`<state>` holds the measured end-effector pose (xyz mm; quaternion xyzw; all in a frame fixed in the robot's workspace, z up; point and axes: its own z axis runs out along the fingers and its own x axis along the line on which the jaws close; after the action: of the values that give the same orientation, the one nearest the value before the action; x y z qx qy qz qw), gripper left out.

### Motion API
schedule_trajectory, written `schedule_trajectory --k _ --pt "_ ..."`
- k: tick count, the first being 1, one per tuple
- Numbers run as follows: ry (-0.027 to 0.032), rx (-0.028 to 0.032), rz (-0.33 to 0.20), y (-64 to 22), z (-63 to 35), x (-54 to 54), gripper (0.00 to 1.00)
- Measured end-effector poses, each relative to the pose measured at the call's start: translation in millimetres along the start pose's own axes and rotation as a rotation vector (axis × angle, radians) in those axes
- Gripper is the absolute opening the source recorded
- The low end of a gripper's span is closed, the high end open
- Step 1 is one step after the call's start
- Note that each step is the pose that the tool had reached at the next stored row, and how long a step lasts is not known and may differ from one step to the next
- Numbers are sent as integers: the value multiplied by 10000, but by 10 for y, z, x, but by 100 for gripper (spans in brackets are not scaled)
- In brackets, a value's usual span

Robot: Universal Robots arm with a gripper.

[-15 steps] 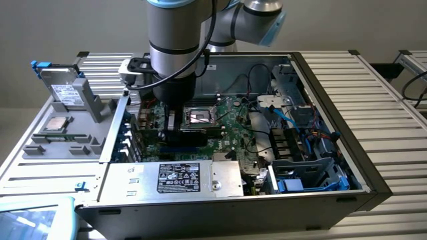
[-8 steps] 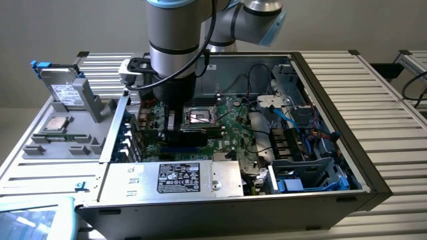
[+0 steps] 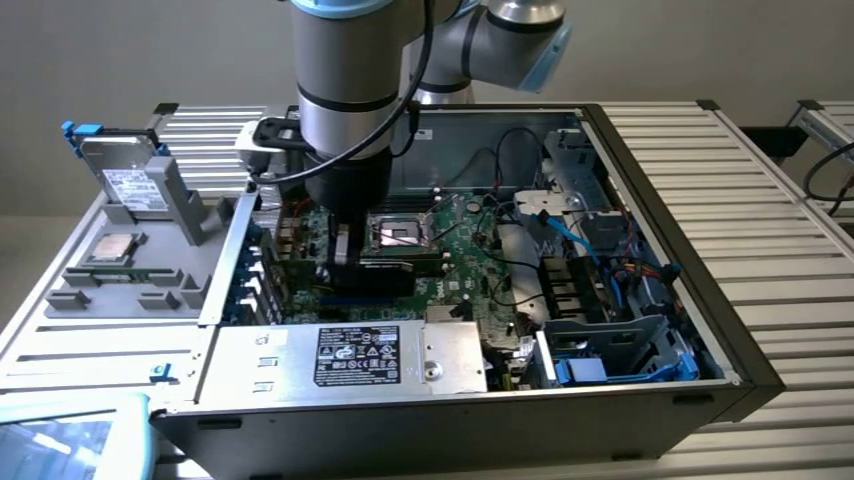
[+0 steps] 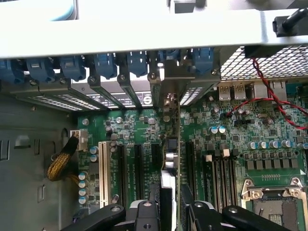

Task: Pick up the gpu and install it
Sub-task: 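Insert the gpu into the slot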

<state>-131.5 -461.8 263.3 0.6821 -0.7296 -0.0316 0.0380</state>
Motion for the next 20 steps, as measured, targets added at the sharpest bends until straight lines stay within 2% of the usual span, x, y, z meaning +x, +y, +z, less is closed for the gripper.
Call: schedule_trajectory --k 8,12,20 --pt "0 -2 -2 -4 -1 2 28" --pt "2 -16 -3 -63 -7 -1 28" --pt "3 -27 -2 -62 -19 -5 28"
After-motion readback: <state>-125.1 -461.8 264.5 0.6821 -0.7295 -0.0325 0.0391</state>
